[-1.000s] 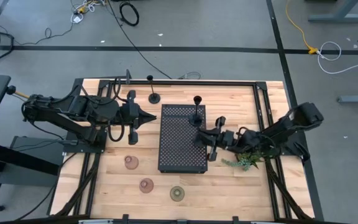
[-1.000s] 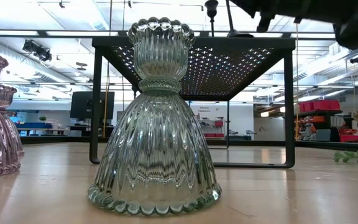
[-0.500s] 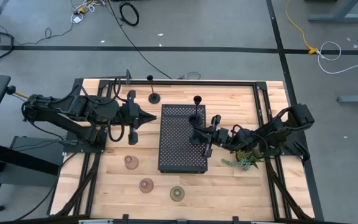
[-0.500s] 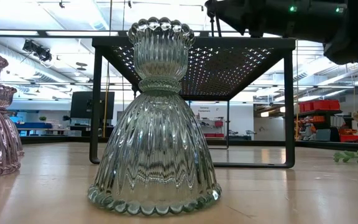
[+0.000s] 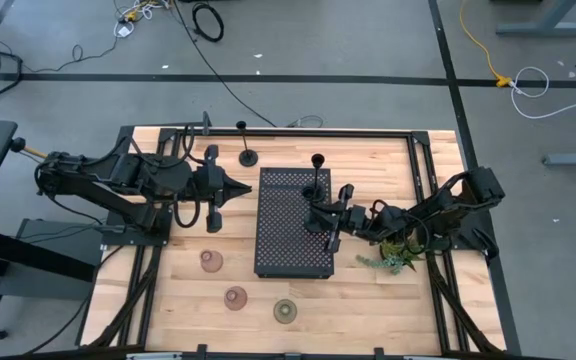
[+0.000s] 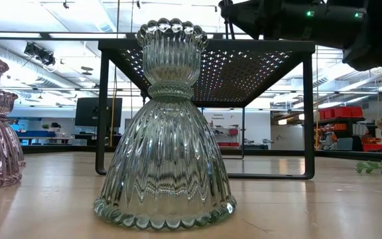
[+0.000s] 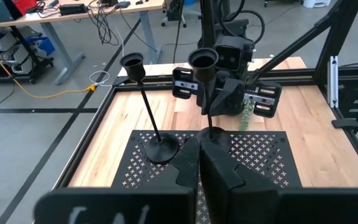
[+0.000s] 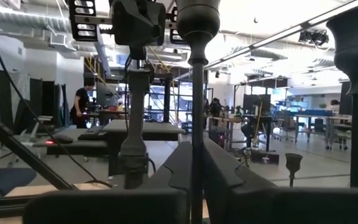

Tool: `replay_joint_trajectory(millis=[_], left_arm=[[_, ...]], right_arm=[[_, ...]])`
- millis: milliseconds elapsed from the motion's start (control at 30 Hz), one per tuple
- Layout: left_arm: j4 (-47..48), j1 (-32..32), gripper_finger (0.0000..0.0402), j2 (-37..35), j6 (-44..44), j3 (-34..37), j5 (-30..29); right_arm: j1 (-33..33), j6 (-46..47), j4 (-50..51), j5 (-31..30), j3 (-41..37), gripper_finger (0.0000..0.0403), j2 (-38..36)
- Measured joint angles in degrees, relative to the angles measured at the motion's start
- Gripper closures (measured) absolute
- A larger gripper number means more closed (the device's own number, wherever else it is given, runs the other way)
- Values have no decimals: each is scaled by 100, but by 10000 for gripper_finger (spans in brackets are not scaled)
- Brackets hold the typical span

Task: Pick & Place candle stick holders
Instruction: Put the bottom black candle holder on the shelf aligned with the other black candle holder, then put the black candle holder on the shelf aligned with the other black candle holders

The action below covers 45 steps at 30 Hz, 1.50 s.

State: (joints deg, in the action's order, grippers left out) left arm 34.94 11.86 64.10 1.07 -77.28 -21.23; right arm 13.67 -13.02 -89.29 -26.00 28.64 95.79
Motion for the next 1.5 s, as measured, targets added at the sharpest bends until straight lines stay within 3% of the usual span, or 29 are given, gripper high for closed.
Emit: replay_joint_trajectory(millis=[667, 1133, 1400, 1500], left_arm=[[-2, 0, 385, 0, 10, -2, 2], [54, 0, 385, 0, 6, -2, 0], [192, -9, 385, 2, -25, -4, -66], [738, -9, 385, 2, 20, -4, -546]], right_arm=[[-4, -95, 150, -20, -2, 362, -2], [150, -251, 148, -440, -4, 301, -126], [628, -920, 202, -1518, -7, 276, -553], [849, -1157, 203, -1764, -7, 270, -794]])
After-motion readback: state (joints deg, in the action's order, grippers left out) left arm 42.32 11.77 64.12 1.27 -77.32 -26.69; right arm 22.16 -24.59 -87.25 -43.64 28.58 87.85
